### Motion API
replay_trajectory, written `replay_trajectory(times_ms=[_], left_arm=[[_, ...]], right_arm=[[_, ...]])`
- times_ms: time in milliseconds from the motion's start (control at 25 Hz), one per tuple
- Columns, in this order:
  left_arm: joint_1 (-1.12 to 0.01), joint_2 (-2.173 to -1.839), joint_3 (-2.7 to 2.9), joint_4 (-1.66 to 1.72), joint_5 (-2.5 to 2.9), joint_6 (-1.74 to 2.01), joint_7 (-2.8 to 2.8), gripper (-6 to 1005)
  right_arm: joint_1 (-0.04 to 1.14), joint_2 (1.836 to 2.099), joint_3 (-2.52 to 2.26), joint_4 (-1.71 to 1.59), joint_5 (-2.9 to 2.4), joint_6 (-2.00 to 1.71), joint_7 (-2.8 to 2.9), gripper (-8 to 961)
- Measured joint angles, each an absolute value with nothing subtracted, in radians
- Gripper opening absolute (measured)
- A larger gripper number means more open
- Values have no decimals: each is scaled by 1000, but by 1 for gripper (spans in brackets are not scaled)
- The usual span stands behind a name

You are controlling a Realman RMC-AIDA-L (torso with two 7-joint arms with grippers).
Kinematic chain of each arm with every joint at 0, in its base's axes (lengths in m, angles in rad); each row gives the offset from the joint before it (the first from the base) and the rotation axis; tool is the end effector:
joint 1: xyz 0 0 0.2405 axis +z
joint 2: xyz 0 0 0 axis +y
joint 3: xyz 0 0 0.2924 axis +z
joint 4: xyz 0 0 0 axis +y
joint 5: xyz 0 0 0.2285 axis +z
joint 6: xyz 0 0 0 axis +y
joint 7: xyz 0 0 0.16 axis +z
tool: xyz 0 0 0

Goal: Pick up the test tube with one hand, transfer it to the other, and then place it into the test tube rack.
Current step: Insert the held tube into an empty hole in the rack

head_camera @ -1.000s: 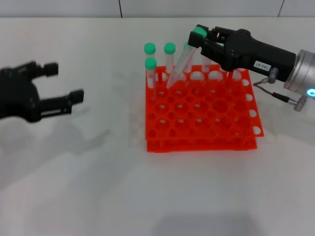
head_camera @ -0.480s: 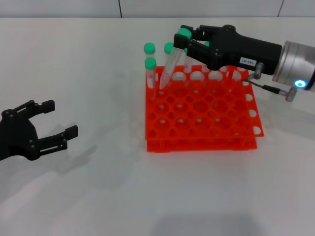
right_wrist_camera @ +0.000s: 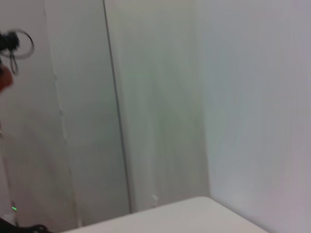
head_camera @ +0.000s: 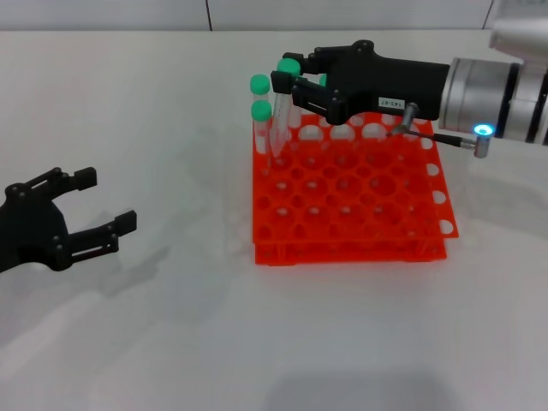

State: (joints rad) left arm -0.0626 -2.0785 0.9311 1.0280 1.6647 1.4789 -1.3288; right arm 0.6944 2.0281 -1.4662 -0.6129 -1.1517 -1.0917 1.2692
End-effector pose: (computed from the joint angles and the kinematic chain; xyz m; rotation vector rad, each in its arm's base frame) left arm -0.3561 0.2784 0.0244 -2.4431 -0.5625 -0.6207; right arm 0.1638 0.4402 -0.0781 -2.6406 0.3218 0.8986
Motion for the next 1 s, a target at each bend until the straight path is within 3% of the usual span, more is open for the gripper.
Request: replay_trajectory(times_ms=[1000], left_arm=[[-98, -2079, 922, 1017, 1668, 1479, -1332, 868]], right_arm=[[629, 2022, -1518, -689, -1137, -972, 1263, 265]])
